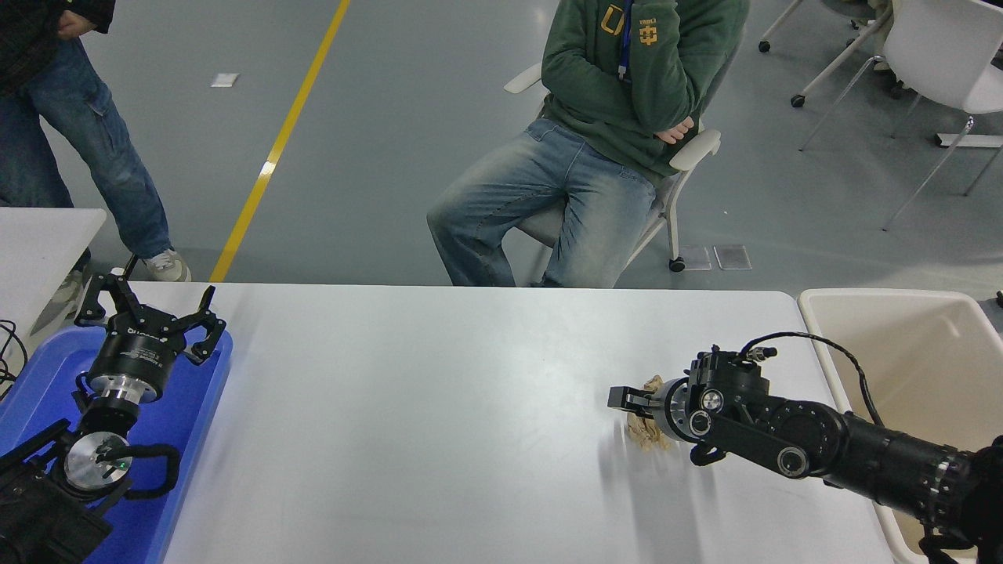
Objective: Clean the table surface
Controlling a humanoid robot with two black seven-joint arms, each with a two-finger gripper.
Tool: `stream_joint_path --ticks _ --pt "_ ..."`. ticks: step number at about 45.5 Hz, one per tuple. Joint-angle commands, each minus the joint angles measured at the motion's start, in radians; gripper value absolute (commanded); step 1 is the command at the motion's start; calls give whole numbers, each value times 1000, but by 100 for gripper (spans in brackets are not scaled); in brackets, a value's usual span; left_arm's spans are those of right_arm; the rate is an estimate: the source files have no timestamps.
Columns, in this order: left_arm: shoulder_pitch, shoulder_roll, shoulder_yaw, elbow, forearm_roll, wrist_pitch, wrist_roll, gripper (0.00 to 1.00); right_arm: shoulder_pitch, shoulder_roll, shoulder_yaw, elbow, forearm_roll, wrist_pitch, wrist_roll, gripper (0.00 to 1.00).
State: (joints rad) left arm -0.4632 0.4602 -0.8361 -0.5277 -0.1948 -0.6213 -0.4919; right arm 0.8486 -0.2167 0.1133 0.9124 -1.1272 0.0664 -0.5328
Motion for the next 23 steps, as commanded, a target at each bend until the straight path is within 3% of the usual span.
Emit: stream_joint_path --ticks 1,10,16,18,23 --pt "0 0 0 0 0 0 -1 100 6 19 -63 -33 0 -42 20 98" --pt "0 0 0 0 0 0 1 100 6 31 -107 -41 0 -89 48 89" --pt "0 0 0 0 0 0 1 100 7 31 -127 -41 0 -91 53 75" --pt "0 0 0 0 0 0 -1 100 6 31 -129 -41 1 -91 69 58" --pt "0 0 0 0 0 0 -1 100 6 30 -132 -43 1 -89 119 28"
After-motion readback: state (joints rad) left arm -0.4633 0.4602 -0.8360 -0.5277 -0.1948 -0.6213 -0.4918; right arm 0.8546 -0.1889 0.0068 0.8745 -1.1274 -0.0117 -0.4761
